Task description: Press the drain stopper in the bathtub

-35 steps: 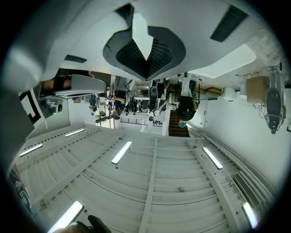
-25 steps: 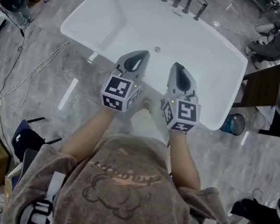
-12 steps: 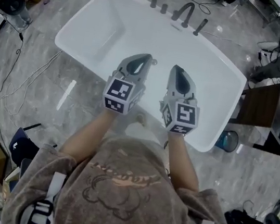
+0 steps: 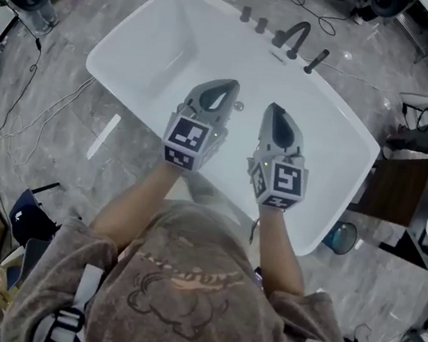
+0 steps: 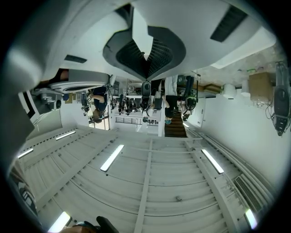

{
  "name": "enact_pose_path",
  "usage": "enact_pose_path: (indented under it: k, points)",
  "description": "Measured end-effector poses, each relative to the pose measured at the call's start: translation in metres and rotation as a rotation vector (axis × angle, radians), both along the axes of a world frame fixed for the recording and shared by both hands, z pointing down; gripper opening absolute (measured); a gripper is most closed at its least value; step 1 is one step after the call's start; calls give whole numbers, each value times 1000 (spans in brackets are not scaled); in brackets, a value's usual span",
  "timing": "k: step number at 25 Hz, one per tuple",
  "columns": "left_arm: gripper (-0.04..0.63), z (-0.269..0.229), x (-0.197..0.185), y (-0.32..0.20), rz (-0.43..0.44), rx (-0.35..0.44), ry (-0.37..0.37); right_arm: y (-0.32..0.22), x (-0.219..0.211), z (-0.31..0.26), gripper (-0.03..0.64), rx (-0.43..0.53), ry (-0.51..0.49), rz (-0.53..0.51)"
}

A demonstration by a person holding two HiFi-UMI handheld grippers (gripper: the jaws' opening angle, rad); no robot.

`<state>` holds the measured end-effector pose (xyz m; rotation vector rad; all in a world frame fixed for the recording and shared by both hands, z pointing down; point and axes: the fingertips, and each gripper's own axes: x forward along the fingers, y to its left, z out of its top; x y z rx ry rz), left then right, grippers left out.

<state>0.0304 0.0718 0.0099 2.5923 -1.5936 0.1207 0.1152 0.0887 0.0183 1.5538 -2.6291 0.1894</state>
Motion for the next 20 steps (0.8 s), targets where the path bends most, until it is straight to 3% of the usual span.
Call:
enact_pose_path:
  k: [20]
  points:
    - [0, 32, -34, -100, 109, -13, -20, -104, -48, 32, -1, 5, -6, 81]
